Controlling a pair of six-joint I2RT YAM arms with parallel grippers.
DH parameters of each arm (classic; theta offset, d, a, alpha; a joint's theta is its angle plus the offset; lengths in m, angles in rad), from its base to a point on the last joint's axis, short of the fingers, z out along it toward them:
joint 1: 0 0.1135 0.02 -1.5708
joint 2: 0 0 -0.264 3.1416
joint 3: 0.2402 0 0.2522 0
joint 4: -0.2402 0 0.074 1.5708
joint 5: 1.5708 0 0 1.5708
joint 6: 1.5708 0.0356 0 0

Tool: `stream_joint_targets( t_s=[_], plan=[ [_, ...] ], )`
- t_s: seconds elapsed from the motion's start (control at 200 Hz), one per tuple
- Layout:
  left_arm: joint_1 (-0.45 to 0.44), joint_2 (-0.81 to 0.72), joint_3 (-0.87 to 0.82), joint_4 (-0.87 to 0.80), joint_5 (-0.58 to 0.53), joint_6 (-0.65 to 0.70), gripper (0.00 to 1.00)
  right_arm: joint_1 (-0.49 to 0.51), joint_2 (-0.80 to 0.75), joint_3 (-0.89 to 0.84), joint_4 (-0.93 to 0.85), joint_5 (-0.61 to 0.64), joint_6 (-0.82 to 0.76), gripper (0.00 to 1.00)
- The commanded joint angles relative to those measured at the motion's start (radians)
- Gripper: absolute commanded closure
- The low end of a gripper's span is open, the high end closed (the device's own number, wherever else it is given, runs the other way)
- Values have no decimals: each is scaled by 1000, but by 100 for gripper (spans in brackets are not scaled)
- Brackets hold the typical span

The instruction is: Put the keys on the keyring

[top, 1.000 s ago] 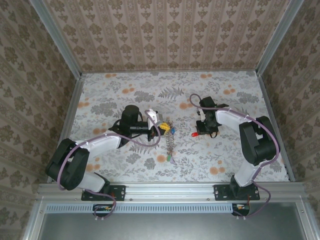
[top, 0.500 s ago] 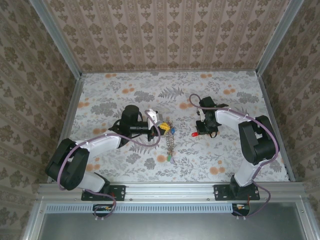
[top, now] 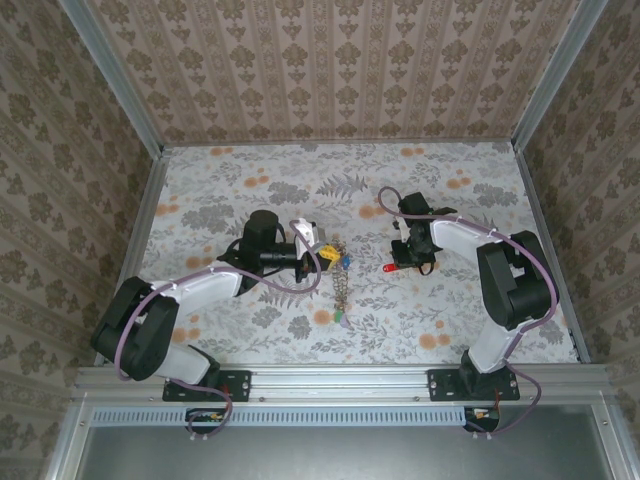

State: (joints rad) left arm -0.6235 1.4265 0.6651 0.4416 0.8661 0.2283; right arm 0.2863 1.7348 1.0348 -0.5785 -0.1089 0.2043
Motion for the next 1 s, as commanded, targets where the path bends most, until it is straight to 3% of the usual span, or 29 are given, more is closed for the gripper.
stream_joint_targets(
  t_s=[0.0,0.995],
  plan=[
    [-8,-2,23,6,23,4,100,4,19,16,-1,-5,-11,85],
    [-9,2,27,6,26,6,100,5,-2,11,16,-2,10,83]
  ],
)
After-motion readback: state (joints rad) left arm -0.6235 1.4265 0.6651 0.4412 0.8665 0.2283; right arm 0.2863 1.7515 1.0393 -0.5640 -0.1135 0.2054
